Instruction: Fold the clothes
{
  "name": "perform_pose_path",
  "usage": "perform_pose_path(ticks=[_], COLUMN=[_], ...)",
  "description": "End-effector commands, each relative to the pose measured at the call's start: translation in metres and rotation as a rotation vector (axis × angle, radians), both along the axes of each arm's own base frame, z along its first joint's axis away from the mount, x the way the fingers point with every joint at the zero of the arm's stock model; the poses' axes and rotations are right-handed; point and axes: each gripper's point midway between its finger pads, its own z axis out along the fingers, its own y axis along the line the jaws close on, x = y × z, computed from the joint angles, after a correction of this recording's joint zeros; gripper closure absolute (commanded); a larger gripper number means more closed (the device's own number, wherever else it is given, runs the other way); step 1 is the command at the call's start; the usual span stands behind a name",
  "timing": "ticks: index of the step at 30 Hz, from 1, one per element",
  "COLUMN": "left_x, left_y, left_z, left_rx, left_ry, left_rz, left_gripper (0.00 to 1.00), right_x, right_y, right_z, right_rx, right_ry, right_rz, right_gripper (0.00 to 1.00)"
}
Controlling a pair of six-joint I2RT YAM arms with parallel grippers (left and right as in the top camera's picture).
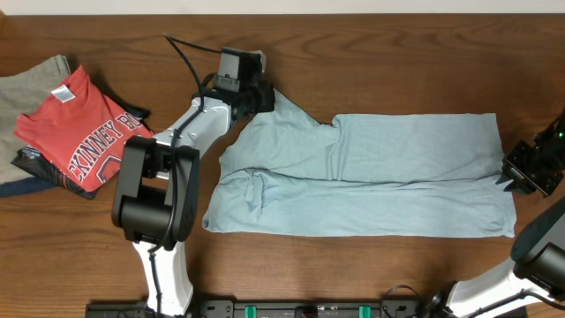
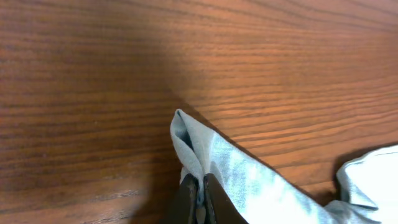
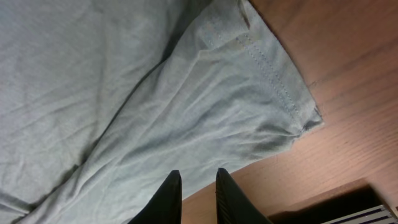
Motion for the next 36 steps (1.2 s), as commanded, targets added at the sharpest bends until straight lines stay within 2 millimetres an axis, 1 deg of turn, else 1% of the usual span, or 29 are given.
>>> perform_pose_path(ticks=[1,2,4,6,8,10,12,18,21,24,25,27,30,36], left_x=[0.006,0.005,-0.001,-0.012,-0.025,-0.04,-0.053,-0.088,-0.098,-0.103,-0.103,-0.102,-0.102,-0.102], left_y=[0.0,0.0,0.002,0.005,0.008,0.012,0.015,0.024,0.028,0.029,0.03,0.037,0.041,0.041], left_z=[0.052,0.06,0.082,0.104,0.117,0.122,0.119,0.091,0.083,0.08,0.08,0.077,0.076,0.076], left_rx=[-0.027,-0.03,-0.035,-0.034,-0.017,-0.007,0.015,0.082,0.1,0.125,0.13,0.164,0.189,0.188], left_ry=[-0.089,-0.099,-0.12,-0.13,-0.127,-0.088,-0.043,0.115,0.158,0.164,0.166,0.167,0.167,0.167], left_rz=[0.001,0.001,0.001,-0.003,-0.019,-0.02,-0.033,-0.075,-0.084,-0.115,-0.114,-0.095,-0.08,-0.08], left_gripper=[0.94,0.94,0.94,0.94,0.94,0.94,0.94,0.94,0.94,0.94,0.94,0.94,0.94,0.94], right_x=[0.006,0.007,0.01,0.011,0.013,0.016,0.019,0.026,0.035,0.055,0.062,0.078,0.099,0.136], right_y=[0.002,0.001,0.0,-0.001,-0.003,-0.005,-0.006,-0.006,-0.008,-0.008,-0.01,-0.016,-0.023,-0.026], right_z=[0.003,0.003,0.003,0.003,0.002,0.002,0.002,0.002,0.002,0.005,0.006,0.009,0.013,0.014], right_rx=[-0.009,-0.011,-0.017,-0.021,-0.026,-0.035,-0.038,-0.032,-0.038,-0.026,-0.032,-0.058,-0.112,-0.18], right_ry=[-0.022,-0.025,-0.035,-0.041,-0.048,-0.062,-0.076,-0.107,-0.146,-0.236,-0.267,-0.333,-0.415,-0.521], right_rz=[0.023,0.023,0.023,0.023,0.023,0.023,0.022,0.021,0.02,0.021,0.023,0.032,0.088,0.162], right_gripper=[0.82,0.82,0.82,0.81,0.81,0.81,0.81,0.81,0.82,0.81,0.79,0.71,0.62,0.55])
